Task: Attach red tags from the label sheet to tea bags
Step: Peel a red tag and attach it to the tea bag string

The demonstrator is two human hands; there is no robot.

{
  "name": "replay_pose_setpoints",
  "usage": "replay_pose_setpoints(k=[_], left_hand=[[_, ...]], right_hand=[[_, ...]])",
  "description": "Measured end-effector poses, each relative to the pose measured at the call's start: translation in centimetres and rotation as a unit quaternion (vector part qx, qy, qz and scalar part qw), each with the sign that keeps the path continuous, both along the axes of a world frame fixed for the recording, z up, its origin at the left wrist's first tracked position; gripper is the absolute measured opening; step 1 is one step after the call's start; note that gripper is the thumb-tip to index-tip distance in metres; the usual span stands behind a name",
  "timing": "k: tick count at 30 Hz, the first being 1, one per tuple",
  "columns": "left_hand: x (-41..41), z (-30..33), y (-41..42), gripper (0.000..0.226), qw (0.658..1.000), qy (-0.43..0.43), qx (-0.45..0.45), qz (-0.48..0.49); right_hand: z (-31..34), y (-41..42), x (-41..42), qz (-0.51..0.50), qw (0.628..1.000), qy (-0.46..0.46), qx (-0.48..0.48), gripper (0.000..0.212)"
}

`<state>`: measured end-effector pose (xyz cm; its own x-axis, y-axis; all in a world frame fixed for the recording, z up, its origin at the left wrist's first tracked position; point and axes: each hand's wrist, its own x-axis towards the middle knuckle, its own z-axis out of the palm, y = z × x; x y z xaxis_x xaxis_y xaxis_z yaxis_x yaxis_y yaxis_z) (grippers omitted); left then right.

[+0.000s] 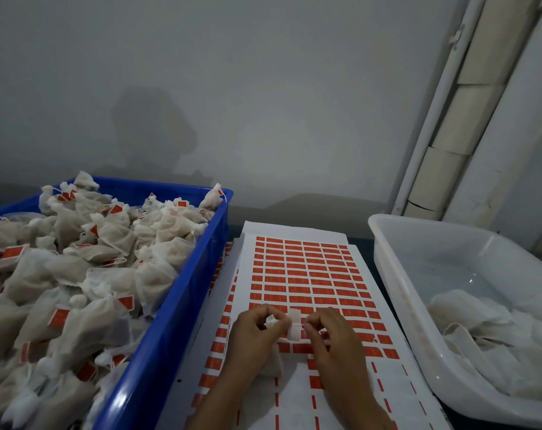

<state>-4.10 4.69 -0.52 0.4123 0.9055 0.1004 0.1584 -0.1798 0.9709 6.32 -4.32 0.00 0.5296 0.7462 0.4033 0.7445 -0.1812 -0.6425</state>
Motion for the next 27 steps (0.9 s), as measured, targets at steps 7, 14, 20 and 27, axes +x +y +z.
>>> replay_pose_setpoints(k=[7,14,20,27], left_hand=[[0.1,0.0,0.0,0.011,1.0,0.009,-0.001,0.014],[0.1,0.1,-0.1,0.005,1.0,0.012,-0.006,0.021],[0.1,0.0,0.0,0.005,0.999,0.0,-0.028,0.02],[0.1,0.0,0.1,0.008,1.0,-0.014,-0.025,0.014]], right_hand=[[0.3,0.4,0.6,-0.002,0.987,-0.147,-0.071,0.025],[-0.2,0.5,1.1,-0.03,0.977,-0.205,-0.056,0.033],[-0.5,0.4,0.8,-0.054,0.997,-0.054,0.003,0.037],[-0.2,0.5,0.4,0.021,0.97,-0.226,0.087,0.009]])
